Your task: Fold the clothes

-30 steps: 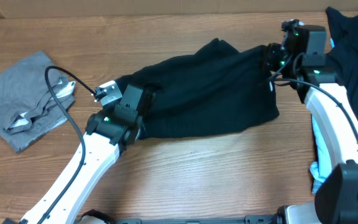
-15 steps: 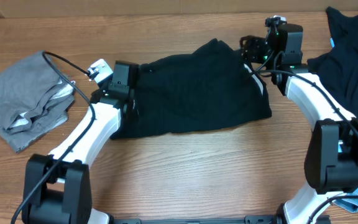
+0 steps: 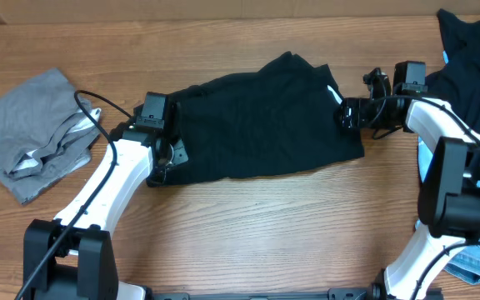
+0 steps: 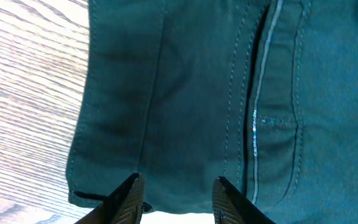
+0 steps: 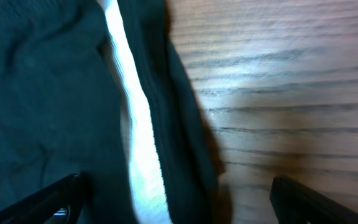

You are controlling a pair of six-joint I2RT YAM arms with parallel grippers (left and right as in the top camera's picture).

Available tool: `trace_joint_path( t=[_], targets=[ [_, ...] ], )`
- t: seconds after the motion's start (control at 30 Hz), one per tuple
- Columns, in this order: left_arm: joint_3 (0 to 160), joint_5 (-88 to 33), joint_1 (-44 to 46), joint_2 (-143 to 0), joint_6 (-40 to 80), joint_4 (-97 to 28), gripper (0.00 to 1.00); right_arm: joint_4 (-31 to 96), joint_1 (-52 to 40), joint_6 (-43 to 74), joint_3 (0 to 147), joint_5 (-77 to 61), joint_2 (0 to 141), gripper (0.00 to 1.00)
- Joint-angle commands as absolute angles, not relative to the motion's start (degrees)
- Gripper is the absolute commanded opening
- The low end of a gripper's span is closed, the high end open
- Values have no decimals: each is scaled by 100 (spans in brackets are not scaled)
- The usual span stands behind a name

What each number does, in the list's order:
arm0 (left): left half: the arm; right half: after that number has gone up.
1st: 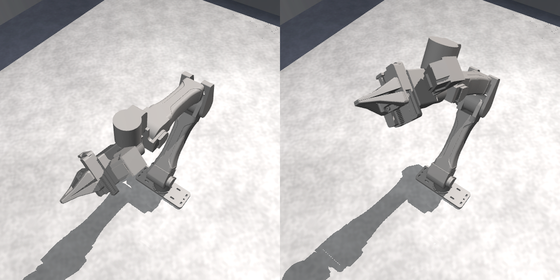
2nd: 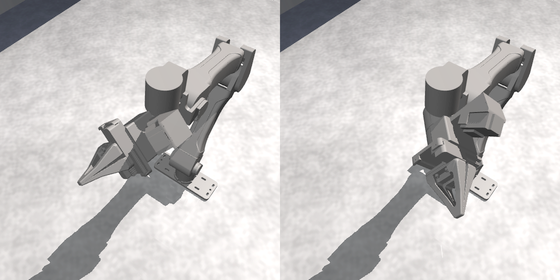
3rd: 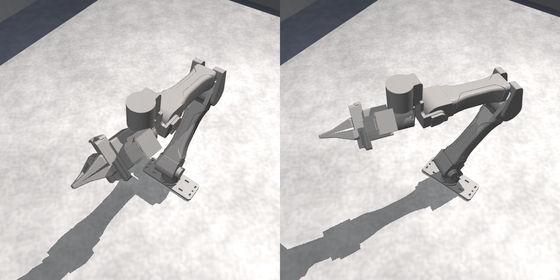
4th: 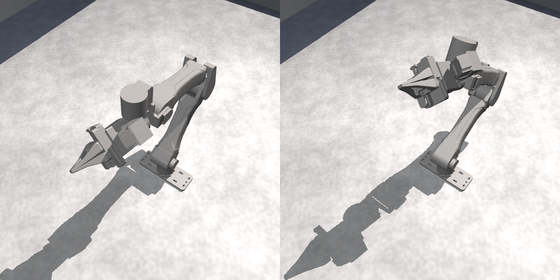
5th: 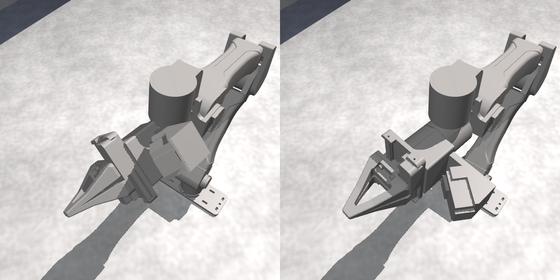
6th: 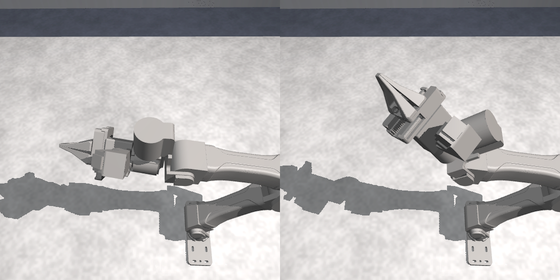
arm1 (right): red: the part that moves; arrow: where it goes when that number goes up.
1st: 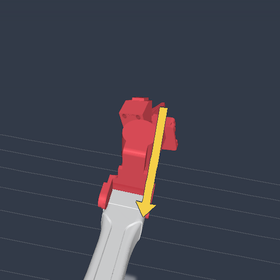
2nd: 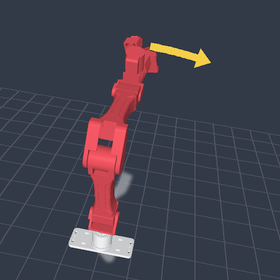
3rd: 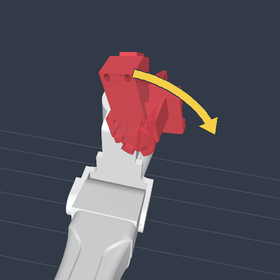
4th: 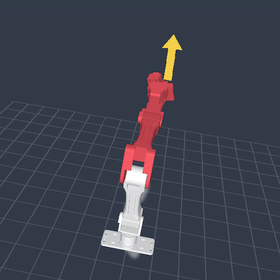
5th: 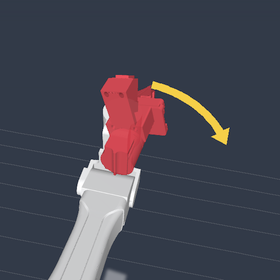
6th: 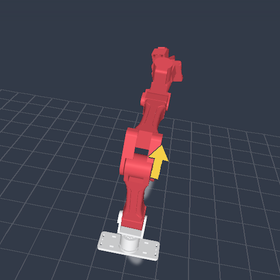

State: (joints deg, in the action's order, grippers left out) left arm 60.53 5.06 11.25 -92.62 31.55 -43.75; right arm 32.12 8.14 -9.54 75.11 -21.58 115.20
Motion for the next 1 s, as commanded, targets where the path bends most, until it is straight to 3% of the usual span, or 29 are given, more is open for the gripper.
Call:
trace_joint_path(
  t=[0.0, 0.17, 0.27, 0.3, 0.37, 0.4, 0.43, 0.5, 0.77, 0.97],
  targets=[
    [6093, 290, 1129, -9142, 3017, -4453, 40, 2869, 768, -1396, 7583, -2694, 11872, 100],
    [6093, 294, 1129, -9144, 3020, -4501, 39, 2556, 561, -1398, 7583, -3271, 12057, 100],
    [6093, 294, 1129, -9142, 3020, -4501, 39, 2571, 294, -1507, 7583, -3267, 12057, 91],
    [6093, 294, 1129, -9142, 3020, -4504, 39, 2576, 220, -1525, 7583, -3188, 12057, 81],
    [6093, 292, 1129, -9142, 3020, -4517, 36, 2536, 121, -1313, 7583, -2630, 12057, 24],
    [6093, 292, 1129, -9142, 3017, -4528, 31, 2497, 123, -1092, 7583, -2399, 12057, 8],
    [6093, 292, 1127, -9139, 3009, -4541, 27, 2464, 148, -805, 7583, -2143, 12055, 4],
    [6093, 292, 1127, -9035, 2928, -4609, 17, 2561, 388, -257, 7590, -1721, 11920, 4],
    [6093, 340, 1127, -8318, 2676, -4681, 20, 3461, 1118, -261, 7784, -1365, 10197, 4],
    [6093, 355, 1109, -8274, 2891, -4989, 17, 3854, -611, -311, 8289, -1245, 9974, 4]
  ],
)
